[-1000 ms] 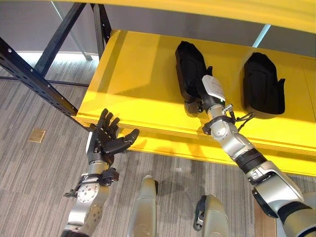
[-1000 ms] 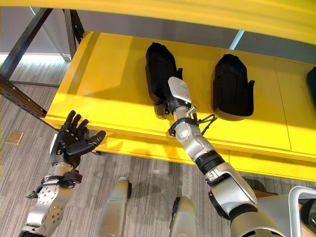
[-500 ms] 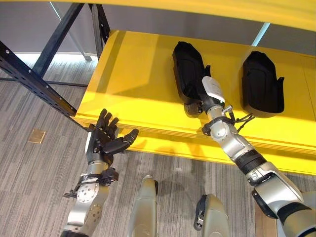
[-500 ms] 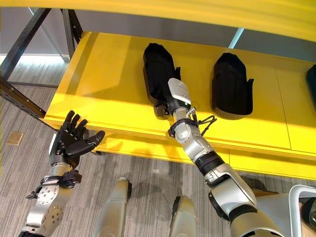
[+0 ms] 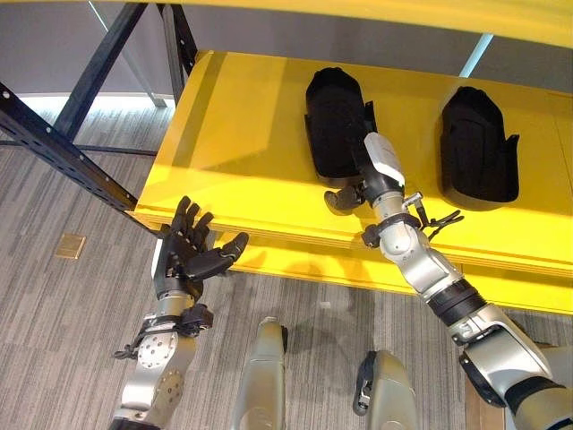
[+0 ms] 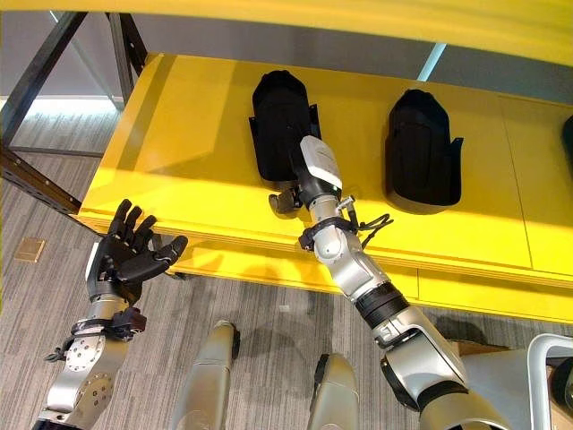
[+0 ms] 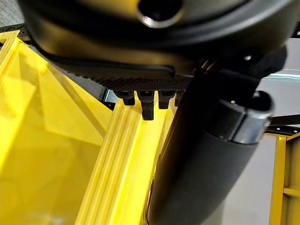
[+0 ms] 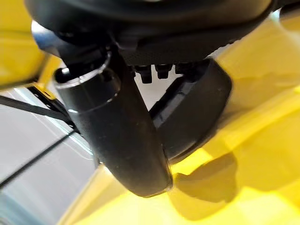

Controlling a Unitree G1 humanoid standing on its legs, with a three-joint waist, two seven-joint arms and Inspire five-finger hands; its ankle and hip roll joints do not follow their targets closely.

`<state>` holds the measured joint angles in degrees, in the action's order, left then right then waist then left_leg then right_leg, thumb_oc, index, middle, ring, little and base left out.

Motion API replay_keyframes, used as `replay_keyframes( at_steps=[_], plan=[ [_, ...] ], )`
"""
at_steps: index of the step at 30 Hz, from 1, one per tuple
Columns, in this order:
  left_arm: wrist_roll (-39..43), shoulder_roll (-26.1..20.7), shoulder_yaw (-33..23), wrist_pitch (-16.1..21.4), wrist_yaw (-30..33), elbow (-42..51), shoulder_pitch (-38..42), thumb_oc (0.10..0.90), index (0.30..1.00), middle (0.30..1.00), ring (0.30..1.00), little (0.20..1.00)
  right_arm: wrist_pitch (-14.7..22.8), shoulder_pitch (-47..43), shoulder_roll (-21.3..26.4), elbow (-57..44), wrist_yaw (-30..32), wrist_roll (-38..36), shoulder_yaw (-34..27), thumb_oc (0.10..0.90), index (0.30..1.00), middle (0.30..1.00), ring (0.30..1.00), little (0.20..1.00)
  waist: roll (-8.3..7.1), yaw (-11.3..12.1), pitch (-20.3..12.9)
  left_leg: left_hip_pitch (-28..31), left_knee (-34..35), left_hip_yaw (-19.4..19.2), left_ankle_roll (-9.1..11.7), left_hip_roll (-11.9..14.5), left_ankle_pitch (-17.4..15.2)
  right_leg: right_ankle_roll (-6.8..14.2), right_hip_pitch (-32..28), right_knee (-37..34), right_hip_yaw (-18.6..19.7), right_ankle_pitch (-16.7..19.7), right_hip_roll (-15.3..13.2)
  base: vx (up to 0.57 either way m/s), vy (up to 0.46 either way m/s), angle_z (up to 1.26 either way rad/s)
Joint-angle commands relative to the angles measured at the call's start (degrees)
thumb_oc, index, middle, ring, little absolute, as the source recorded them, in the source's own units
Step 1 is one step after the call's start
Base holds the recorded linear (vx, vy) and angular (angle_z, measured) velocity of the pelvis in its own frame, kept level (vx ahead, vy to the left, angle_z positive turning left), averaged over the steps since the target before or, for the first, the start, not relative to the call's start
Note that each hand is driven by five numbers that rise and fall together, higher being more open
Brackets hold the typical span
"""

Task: Move parts from the plastic box to the shelf.

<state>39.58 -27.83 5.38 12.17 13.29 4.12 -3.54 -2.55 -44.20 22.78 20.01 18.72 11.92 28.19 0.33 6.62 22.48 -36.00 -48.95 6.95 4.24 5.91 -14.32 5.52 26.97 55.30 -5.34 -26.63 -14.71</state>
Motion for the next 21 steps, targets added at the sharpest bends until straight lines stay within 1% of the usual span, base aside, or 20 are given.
replay_keyframes(
  at_steps=[1,2,3,12,21],
  plan=[
    [-1.9,0.9,2.0,-0.2,0.3,2.1,-1.1,0.9,1.0,1.0,1.0,1.0,6.5,-2.3,-1.4,-10.5,1.2,-2.7,-5.4,0.9,1.0,1.0,1.0,1.0,-0.03,-0.5,-1.9,1.2,0.1,0.8,-2.5,3.1,-2.6,-5.5,-4.3,-1.9,-1.4,-2.3,1.6,0.0,0.0,0.0],
    [-1.8,1.0,1.8,-0.3,0.4,2.1,-1.2,0.9,1.0,1.0,1.0,1.0,6.8,-1.8,-1.2,-12.5,1.2,-3.5,-6.0,0.9,1.0,1.0,1.0,1.0,-0.1,-0.6,-1.9,1.3,0.3,0.8,-2.4,3.1,-2.5,-5.5,-4.3,-2.0,-1.4,-2.2,1.7,0.0,0.0,0.0],
    [-1.8,1.0,1.9,-0.3,0.5,2.2,-1.2,0.9,1.0,1.0,1.0,1.0,7.0,-1.9,-1.5,-12.1,1.2,-3.1,-5.5,0.9,1.0,1.0,1.0,1.0,-0.09,-0.5,-1.9,1.3,0.4,0.8,-2.4,3.1,-2.4,-5.5,-4.3,-2.0,-1.5,-2.3,1.7,0.0,0.0,0.0],
    [-1.9,0.9,1.5,-0.8,1.3,2.4,-1.9,0.9,1.0,1.0,1.0,1.0,9.1,-0.3,-1.5,-20.6,2.5,-6.1,-7.7,0.9,1.0,1.0,1.0,1.0,-0.48,-1.2,-2.0,1.5,1.1,0.5,-2.3,3.5,-2.1,-5.6,-4.2,-2.4,-1.4,-2.2,1.9,0.0,0.0,0.0],
    [-1.9,0.6,1.5,-0.6,1.8,2.6,-1.8,0.9,1.0,1.0,1.0,1.0,9.8,-1.6,-0.2,-24.4,4.9,-4.6,-9.6,0.9,1.0,1.0,1.0,1.0,-0.66,-1.8,-2.2,1.6,1.7,0.4,-2.1,3.7,-1.8,-5.5,-4.1,-2.8,-1.4,-2.0,2.2,0.0,0.0,0.0]
  ],
)
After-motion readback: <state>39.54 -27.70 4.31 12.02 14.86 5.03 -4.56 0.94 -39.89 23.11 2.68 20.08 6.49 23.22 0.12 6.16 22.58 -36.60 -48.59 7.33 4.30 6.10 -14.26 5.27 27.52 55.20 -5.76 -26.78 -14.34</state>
